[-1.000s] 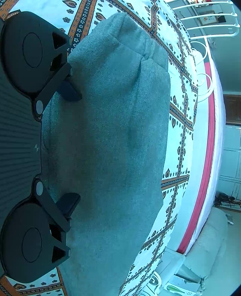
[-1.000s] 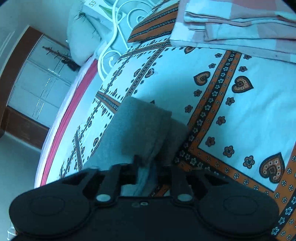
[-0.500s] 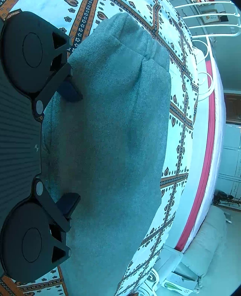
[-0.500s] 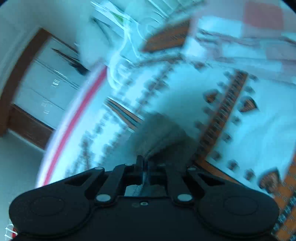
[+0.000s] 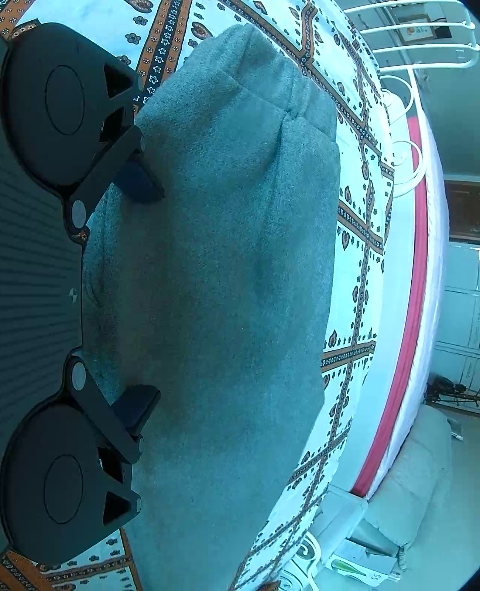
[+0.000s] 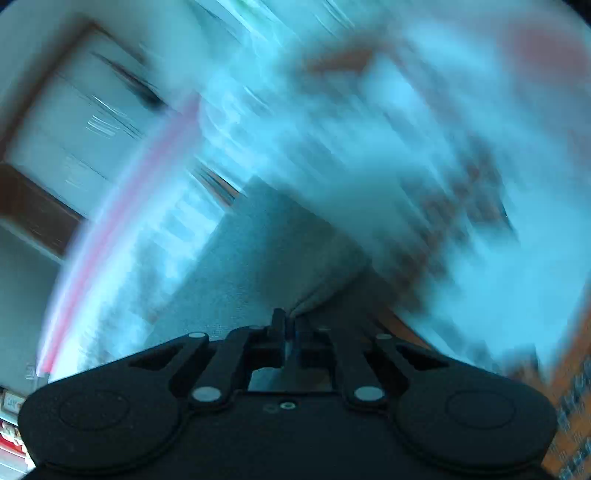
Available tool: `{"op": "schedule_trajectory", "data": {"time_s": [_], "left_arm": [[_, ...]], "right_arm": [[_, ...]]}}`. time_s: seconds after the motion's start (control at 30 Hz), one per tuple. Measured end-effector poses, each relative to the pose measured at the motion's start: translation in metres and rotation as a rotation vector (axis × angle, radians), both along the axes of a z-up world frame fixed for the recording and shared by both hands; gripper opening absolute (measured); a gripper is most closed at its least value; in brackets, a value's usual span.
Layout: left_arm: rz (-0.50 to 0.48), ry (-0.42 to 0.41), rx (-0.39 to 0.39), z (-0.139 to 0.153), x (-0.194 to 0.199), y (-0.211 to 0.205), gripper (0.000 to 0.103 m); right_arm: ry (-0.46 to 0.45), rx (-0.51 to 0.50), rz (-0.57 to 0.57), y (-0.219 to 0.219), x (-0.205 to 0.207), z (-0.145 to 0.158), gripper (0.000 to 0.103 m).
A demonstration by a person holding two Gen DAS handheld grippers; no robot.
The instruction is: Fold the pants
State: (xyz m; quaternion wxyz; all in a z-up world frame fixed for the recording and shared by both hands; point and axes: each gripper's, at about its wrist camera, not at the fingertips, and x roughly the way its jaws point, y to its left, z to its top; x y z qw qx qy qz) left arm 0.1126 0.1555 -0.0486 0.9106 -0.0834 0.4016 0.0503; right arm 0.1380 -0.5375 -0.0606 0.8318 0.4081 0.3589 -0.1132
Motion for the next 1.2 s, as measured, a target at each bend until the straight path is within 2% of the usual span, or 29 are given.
{"op": "schedule_trajectory", "data": {"time_s": [0.07,0.27,0.4,0.43,0.47,0.5,0.53,0.6,0.63,0.67,0.7,0.73,0.83,0.87,0.93,0.97,1.03,1.07,1.1,1.2], "left_arm": [[0.007,0.005,0.013,0.0,0.003,-0.003,0.103],[0.026,0.009,0.029,0.0,0.005,-0.006,0.103],[0.021,0.007,0.027,0.0,0.003,-0.005,0.103],[0.02,0.008,0.028,0.0,0.003,-0.005,0.103],[0.02,0.008,0.029,0.0,0.003,-0.006,0.103],[0.022,0.008,0.03,0.0,0.003,-0.006,0.103],[0.023,0.009,0.03,0.0,0.003,-0.006,0.103],[0.025,0.008,0.027,0.001,0.003,-0.006,0.103],[0.024,0.007,0.025,0.001,0.003,-0.006,0.103],[0.025,0.005,0.027,0.002,0.003,-0.005,0.103],[0.033,-0.003,0.036,0.004,0.003,-0.005,0.103],[0.048,-0.024,0.055,0.008,0.002,-0.005,0.103],[0.052,-0.11,0.123,0.02,-0.005,-0.008,0.103],[0.066,-0.081,0.142,0.017,-0.003,-0.007,0.103],[0.081,0.029,0.166,0.002,0.007,-0.004,0.103],[0.079,0.037,0.156,-0.001,0.009,-0.002,0.103],[0.103,-0.001,0.159,0.005,0.01,0.001,0.103],[0.112,-0.031,0.154,0.01,0.008,0.003,0.103],[0.126,-0.058,0.146,0.014,0.004,0.008,0.103],[0.196,-0.14,0.116,0.03,-0.002,0.03,0.103]], "right_arm": [[-0.044,0.044,0.009,-0.012,-0.002,-0.003,0.0],[-0.063,-0.011,0.029,-0.007,-0.003,0.008,0.0],[-0.243,-0.074,0.062,0.01,-0.016,0.039,0.0],[-0.246,-0.103,0.067,0.011,-0.014,0.04,0.0],[-0.19,-0.117,0.064,0.009,-0.007,0.034,0.0],[-0.09,-0.103,0.051,0.004,-0.001,0.022,0.0],[0.002,-0.049,0.037,-0.002,0.002,0.006,0.0],[-0.039,0.066,-0.016,-0.014,-0.007,0.001,0.001],[-0.049,0.052,-0.037,-0.015,-0.01,0.008,0.006],[-0.064,-0.003,-0.064,-0.013,-0.017,0.018,0.008],[-0.083,-0.086,-0.097,-0.009,-0.024,0.03,0.015],[-0.109,-0.167,-0.11,-0.003,-0.028,0.042,0.014],[-0.232,-0.226,0.01,0.023,-0.027,0.062,0.014],[-0.249,-0.249,0.072,0.04,-0.024,0.065,0.015],[-0.233,-0.278,0.216,0.077,-0.011,0.063,0.02],[-0.21,-0.276,0.282,0.096,-0.003,0.06,0.022],[-0.067,-0.288,0.422,0.135,0.018,0.042,0.036],[0.023,-0.294,0.482,0.154,0.028,0.031,0.034],[0.049,-0.308,0.516,0.17,0.032,0.027,0.031],[-0.102,-0.346,0.613,0.212,0.03,0.048,0.028]]}}
